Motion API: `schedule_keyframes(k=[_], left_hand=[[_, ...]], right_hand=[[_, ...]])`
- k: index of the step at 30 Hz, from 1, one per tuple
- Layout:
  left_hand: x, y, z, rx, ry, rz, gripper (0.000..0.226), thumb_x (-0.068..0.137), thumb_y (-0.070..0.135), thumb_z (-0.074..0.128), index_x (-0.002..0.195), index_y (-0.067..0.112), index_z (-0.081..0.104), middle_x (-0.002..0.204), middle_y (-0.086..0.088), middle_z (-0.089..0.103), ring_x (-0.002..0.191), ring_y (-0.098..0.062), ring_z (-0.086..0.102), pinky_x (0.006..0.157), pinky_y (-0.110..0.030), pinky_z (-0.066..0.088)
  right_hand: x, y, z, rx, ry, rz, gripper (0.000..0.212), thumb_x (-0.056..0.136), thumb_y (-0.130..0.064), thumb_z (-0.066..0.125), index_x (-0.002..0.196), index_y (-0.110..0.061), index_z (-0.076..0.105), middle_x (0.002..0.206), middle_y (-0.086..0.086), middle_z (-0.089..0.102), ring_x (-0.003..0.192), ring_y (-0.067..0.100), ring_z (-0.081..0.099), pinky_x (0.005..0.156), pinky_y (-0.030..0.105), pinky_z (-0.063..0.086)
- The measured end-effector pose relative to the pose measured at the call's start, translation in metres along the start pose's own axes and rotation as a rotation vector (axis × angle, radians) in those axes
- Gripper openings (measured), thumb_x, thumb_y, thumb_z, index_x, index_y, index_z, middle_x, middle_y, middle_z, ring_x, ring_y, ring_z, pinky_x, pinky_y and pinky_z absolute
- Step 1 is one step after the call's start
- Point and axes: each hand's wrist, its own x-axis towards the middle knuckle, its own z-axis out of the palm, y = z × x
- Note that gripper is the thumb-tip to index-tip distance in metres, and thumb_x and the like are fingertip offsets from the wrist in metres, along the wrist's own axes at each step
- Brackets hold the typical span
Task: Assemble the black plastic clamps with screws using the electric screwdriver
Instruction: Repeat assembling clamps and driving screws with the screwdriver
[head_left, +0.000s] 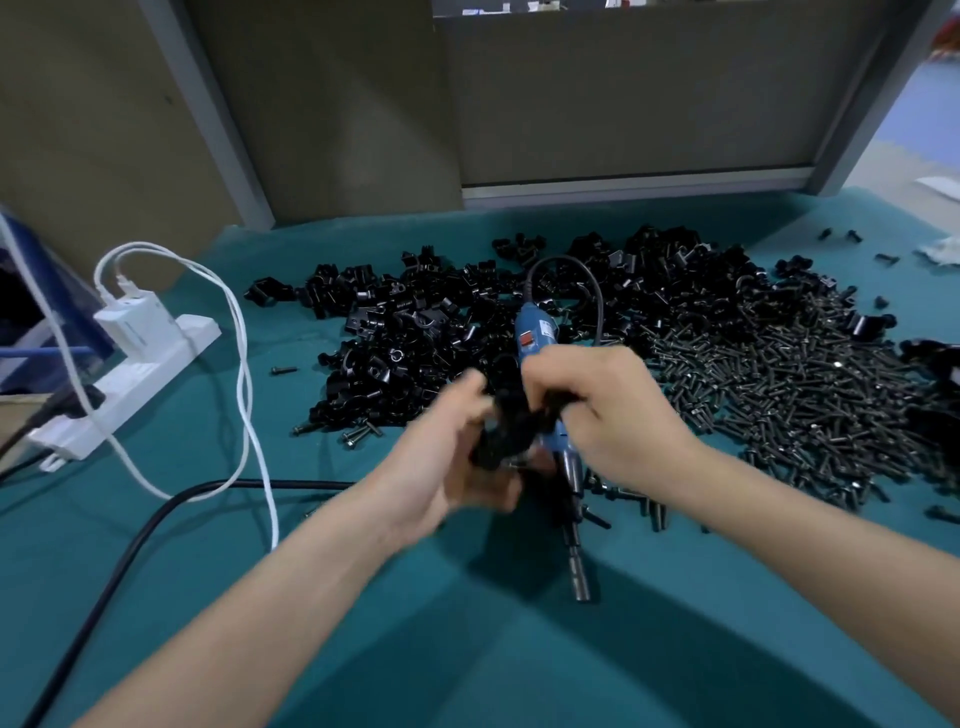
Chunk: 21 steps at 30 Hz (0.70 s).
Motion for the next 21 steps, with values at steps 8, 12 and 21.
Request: schedule_keyframes(k=[8, 12, 21], left_hand=[[0.019, -0.035, 0.015, 1.375, 0.545, 0.576, 0.09, 0.081, 0.028, 0.068, 0.153, 0.023, 0.014, 0.14, -0.001, 0.041, 0.124, -0.024, 0.039, 0.089, -0.042, 0.048], [0.033, -0.022, 0.002, 1.365, 0.576, 0.431, 0.035, 0.089, 0.037, 0.058, 0.114, 0.013, 0.047, 0.104, -0.009, 0.062, 0.097, -0.036, 0.059, 0.068, -0.039, 0.04], [0.007, -0.014, -0.01, 0.912, 0.281, 0.517, 0.033, 0.08, 0.021, 0.068, 0.061, 0.022, 0.042, 0.048, 0.01, 0.043, 0.046, -0.007, 0.039, 0.046, -0.019, 0.027]], right_hand=[[0.021, 0.028, 0.055, 0.264, 0.144, 0.628, 0.041, 0.081, 0.006, 0.04, 0.055, -0.024, 0.052, 0.064, -0.001, 0.056, 0.067, 0.023, 0.05, 0.061, 0.032, 0.042], [0.028, 0.027, 0.042, 0.194, -0.01, 0.584, 0.041, 0.068, 0.014, 0.032, 0.053, -0.021, 0.048, 0.057, -0.001, 0.042, 0.059, 0.02, 0.037, 0.054, 0.027, 0.029], [0.025, 0.012, 0.021, 0.318, -0.217, 0.298, 0.028, 0.07, 0.023, 0.037, 0.062, 0.0, 0.05, 0.055, -0.006, 0.042, 0.052, 0.001, 0.039, 0.051, 0.011, 0.03]])
